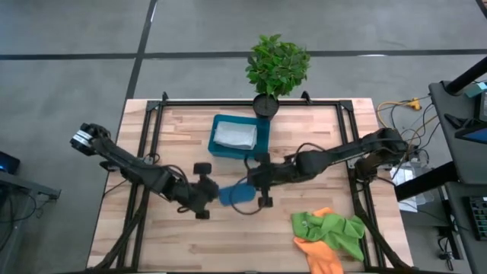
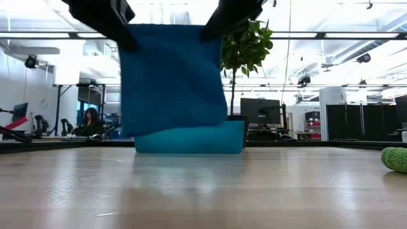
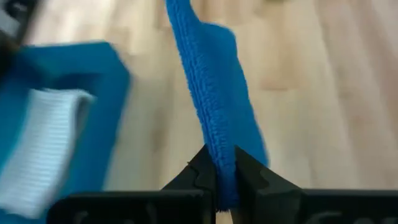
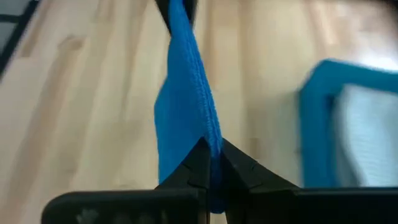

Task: Fold microfiber towels
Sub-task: Put the blue microfiber towel in the blue bin

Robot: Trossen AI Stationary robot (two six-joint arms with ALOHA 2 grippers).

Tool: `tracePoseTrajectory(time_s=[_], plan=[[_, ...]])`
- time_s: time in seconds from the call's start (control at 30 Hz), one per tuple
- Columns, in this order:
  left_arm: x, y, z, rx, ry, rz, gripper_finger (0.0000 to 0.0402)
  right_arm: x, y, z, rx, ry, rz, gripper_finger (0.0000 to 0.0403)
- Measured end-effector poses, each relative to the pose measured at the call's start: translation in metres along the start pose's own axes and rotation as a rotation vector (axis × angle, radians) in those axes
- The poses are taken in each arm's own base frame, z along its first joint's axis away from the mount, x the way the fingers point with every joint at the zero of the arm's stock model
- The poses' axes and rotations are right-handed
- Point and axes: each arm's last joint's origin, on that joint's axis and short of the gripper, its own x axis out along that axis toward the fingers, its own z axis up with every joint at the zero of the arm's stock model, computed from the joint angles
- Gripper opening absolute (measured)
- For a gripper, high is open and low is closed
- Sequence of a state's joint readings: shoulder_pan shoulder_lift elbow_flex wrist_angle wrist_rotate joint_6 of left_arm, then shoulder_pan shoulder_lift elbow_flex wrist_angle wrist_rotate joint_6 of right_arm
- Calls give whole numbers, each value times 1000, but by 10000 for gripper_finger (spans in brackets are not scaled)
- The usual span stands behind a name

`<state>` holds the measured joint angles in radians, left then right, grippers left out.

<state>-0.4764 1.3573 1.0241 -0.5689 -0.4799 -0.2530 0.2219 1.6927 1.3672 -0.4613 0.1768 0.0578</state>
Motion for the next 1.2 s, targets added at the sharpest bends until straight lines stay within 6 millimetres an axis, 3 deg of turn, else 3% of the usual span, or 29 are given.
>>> tracePoseTrajectory(time_s=[0.2,0.4,0.7,0.97,1.2], plan=[[-12,41,2,57,4,111,0,-10,-35,6,36,-32,-91,11],[-18,99,3,72,18,194,0,-13,-73,13,99,-49,-171,11],[-14,182,-8,40,11,149,0,-17,-133,11,166,-61,-280,11],[-6,206,-15,48,15,126,0,-12,-159,5,234,-67,-254,11],[16,205,-28,-7,127,-10,0,23,-159,-7,292,1,-153,11]])
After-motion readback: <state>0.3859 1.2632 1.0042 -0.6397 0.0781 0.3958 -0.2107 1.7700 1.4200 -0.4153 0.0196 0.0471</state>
